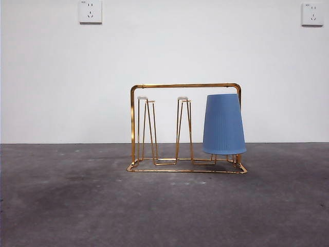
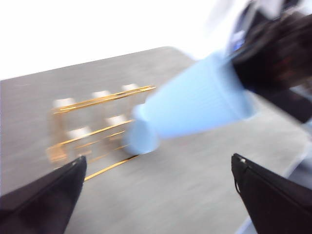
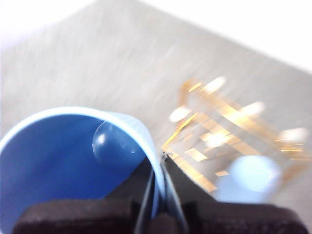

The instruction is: Pick up cup 1,put cup 1 in the cup rack,pick up cup 2,put cup 2 in the cup rack

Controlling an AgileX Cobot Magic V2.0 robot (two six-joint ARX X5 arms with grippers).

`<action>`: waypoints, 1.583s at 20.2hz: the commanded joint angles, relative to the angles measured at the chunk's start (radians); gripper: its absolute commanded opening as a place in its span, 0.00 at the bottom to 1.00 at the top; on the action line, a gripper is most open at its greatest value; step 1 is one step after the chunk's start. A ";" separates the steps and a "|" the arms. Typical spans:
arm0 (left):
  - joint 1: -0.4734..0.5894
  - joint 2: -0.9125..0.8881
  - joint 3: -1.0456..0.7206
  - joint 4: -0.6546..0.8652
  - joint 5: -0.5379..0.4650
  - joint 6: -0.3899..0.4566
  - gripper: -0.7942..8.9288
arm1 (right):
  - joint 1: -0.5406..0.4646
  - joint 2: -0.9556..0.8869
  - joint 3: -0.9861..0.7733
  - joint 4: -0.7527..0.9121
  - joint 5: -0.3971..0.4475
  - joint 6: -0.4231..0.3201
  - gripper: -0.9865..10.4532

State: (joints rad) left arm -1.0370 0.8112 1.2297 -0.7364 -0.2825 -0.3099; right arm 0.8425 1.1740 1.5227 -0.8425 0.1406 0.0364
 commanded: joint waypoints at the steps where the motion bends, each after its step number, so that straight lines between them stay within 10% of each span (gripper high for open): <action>1: 0.006 0.025 -0.085 0.190 0.097 -0.045 0.59 | 0.002 -0.122 -0.001 -0.042 0.042 -0.034 0.07; 9: 0.154 0.294 -0.174 0.851 0.705 -0.343 0.59 | 0.002 -0.443 -0.002 -0.137 0.157 -0.118 0.07; 14: 0.175 0.486 -0.174 1.251 0.909 -0.596 0.59 | 0.002 -0.533 -0.002 -0.137 0.256 -0.185 0.07; 22: 0.140 0.768 -0.174 1.789 0.899 -0.936 0.59 | 0.002 -0.554 -0.023 -0.070 0.309 -0.248 0.07; 32: 0.121 0.861 -0.174 1.957 0.793 -1.021 0.59 | 0.002 -0.547 -0.298 0.179 0.328 -0.285 0.07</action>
State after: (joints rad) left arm -0.9146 1.6695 1.0584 1.2076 0.5129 -1.3197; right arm 0.8433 0.6273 1.2430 -0.6903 0.4675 -0.2375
